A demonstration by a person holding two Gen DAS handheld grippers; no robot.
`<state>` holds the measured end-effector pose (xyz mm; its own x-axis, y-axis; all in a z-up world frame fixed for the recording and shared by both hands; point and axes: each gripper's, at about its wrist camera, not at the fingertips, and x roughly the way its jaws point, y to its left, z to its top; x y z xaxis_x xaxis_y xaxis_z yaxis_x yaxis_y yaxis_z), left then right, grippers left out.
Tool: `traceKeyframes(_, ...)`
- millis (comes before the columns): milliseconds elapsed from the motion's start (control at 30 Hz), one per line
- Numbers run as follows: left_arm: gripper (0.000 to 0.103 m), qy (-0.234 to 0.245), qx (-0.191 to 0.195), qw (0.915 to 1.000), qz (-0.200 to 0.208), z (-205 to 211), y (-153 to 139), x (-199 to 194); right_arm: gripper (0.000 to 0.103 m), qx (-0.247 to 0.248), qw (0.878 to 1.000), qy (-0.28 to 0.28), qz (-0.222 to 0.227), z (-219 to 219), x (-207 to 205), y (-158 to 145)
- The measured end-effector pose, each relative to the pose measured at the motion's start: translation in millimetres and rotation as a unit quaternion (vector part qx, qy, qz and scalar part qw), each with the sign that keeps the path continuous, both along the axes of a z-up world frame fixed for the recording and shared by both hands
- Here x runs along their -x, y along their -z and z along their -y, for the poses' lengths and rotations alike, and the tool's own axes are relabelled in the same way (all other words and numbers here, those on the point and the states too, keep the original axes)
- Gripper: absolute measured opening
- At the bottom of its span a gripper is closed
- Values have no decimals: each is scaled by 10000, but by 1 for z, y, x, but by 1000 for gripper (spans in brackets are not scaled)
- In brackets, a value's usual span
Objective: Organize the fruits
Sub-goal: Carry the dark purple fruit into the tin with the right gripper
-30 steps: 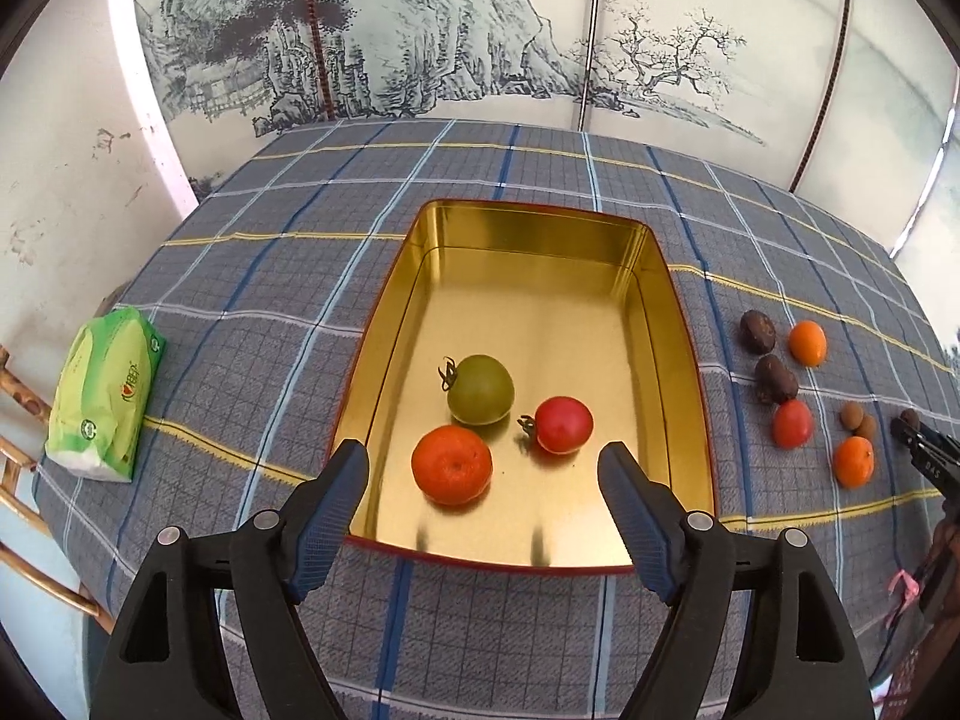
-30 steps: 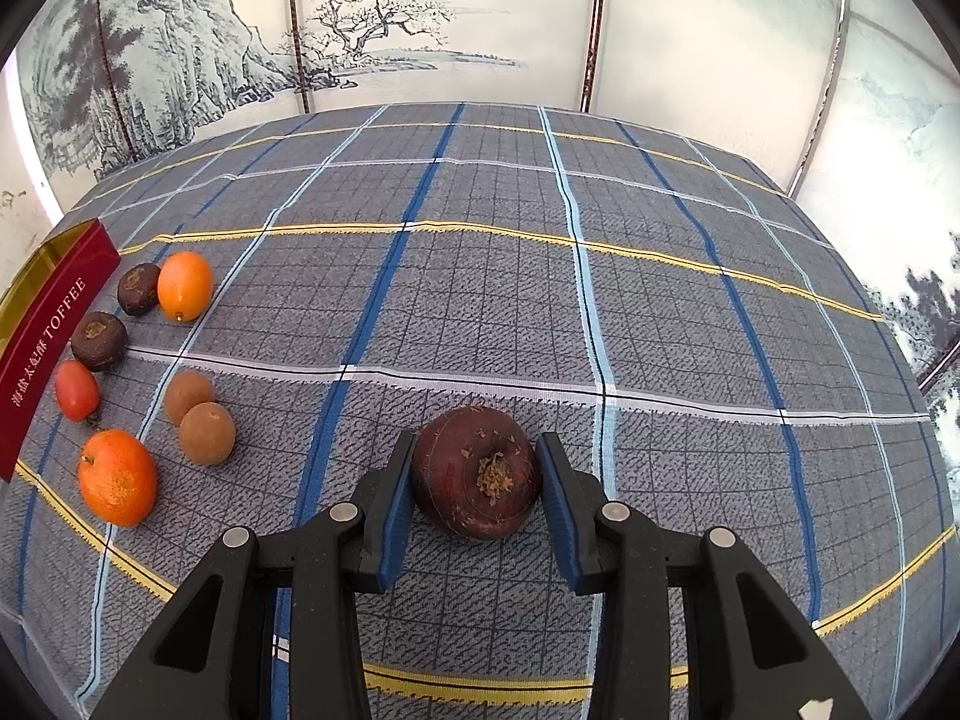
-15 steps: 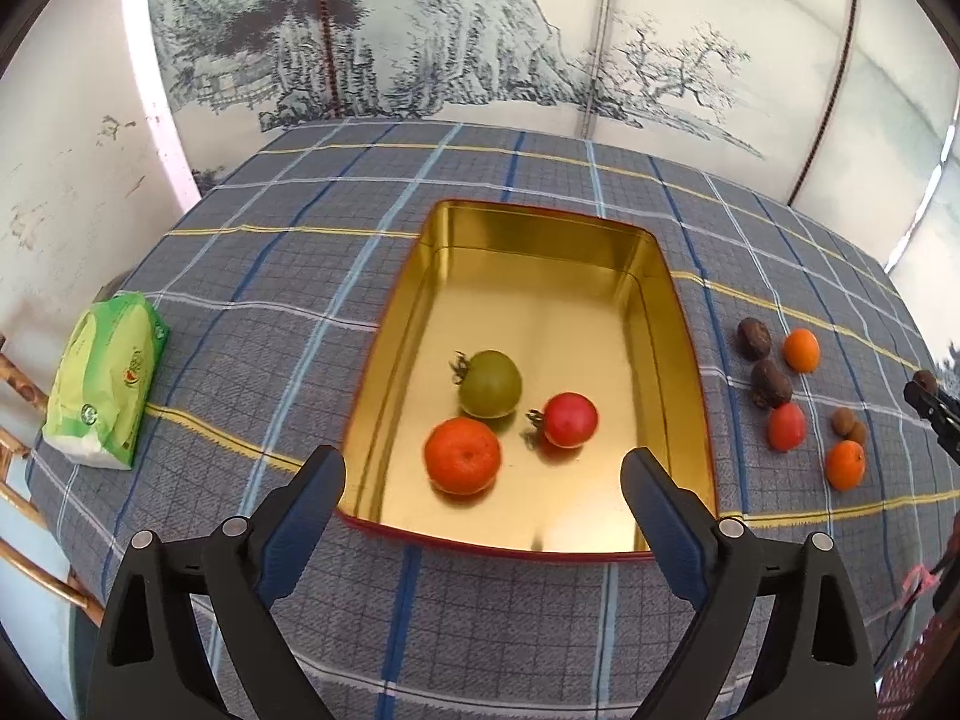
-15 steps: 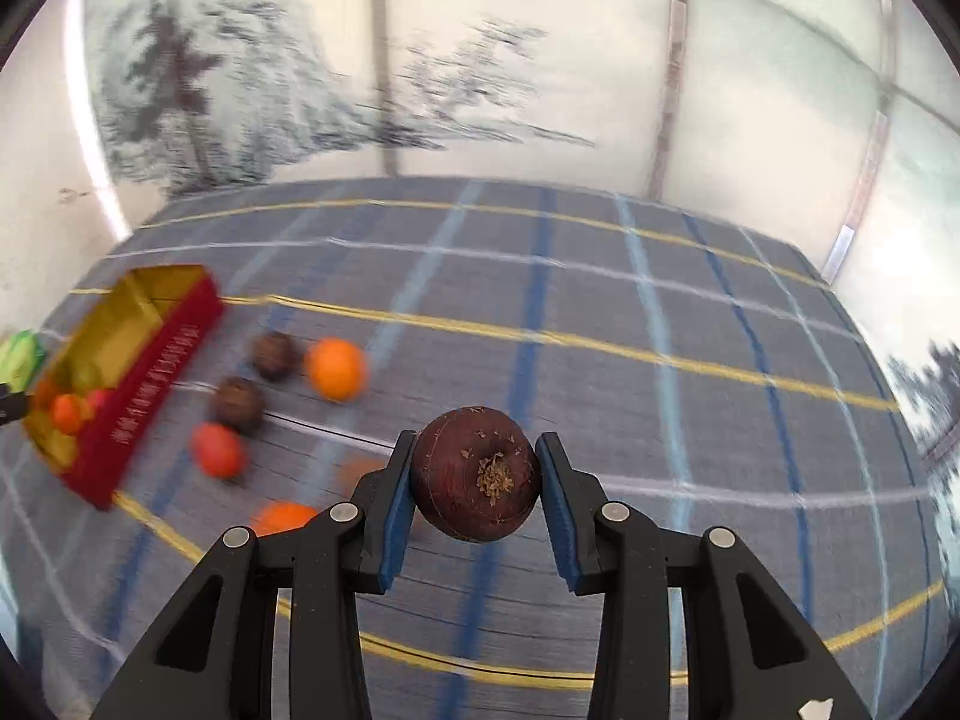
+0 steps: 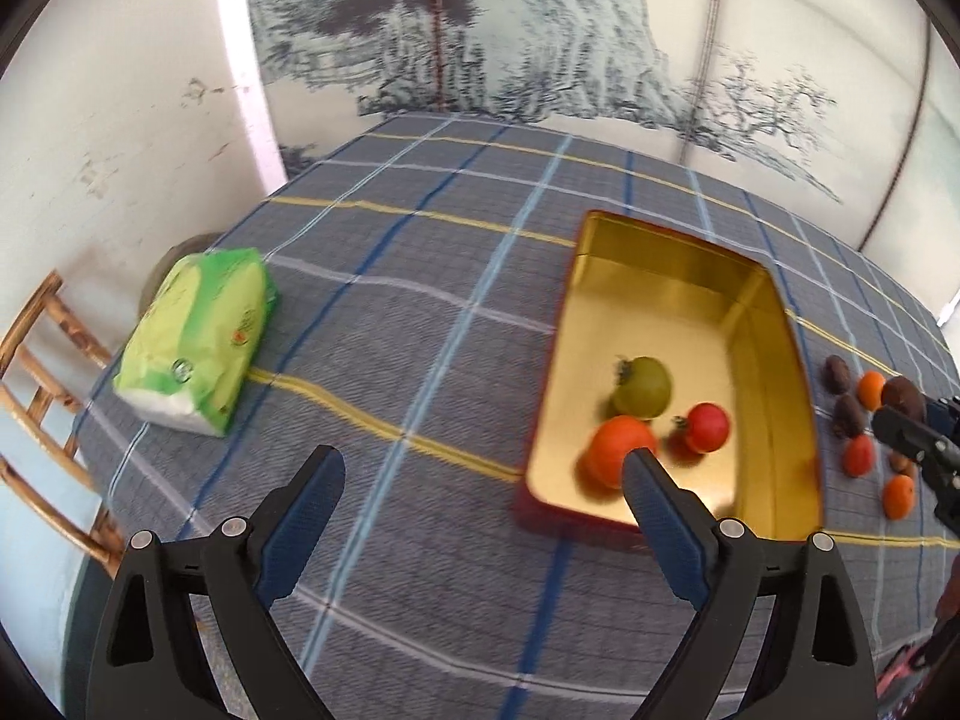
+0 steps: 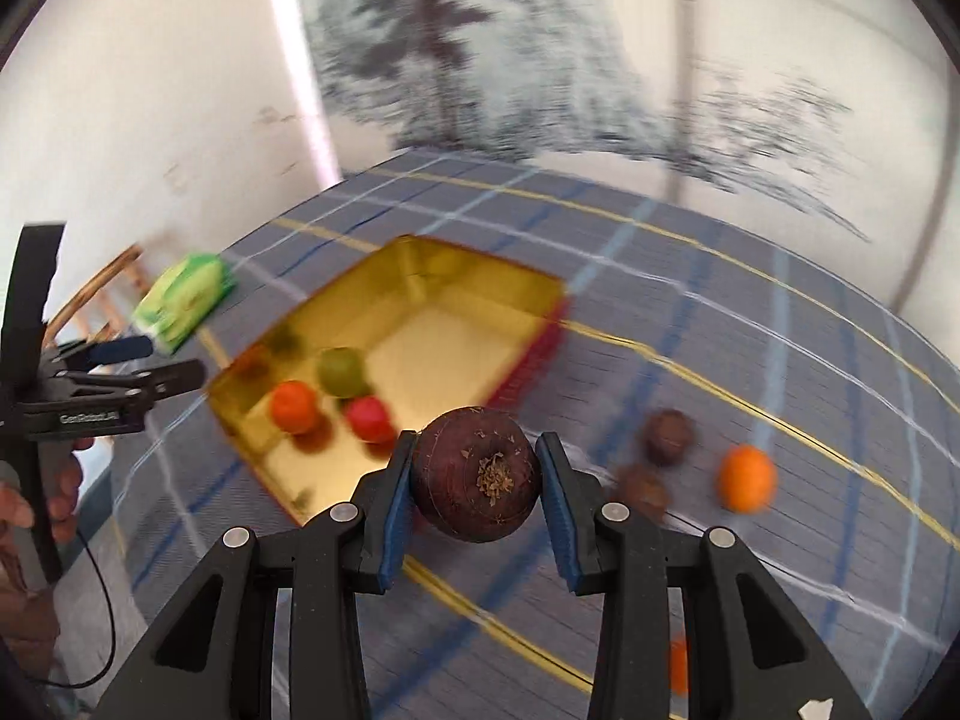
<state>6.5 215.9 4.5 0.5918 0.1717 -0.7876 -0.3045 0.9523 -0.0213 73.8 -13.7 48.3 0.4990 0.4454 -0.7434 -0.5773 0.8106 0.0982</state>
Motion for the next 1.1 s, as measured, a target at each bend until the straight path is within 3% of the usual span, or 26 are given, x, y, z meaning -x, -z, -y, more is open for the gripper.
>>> traceKeyframes(167,93,-168,23,9998,-52,-16,7,10,36,171,9987,-458,-121,-49,1,14)
traceKeyframes(367,93,-363,-19,9993,-92,-29,13,16,36,485,9959,-712,-288,-77,-4,36)
traceKeyframes(900,93,-438,57,9988,-224,-40,22,17,36,847,9938,-633,-347,-97,-20,63)
traceKeyframes(1100,93,-417,61,9988,-235,-39,23,18,36,714,9945,-635,-425,-100,-20,66)
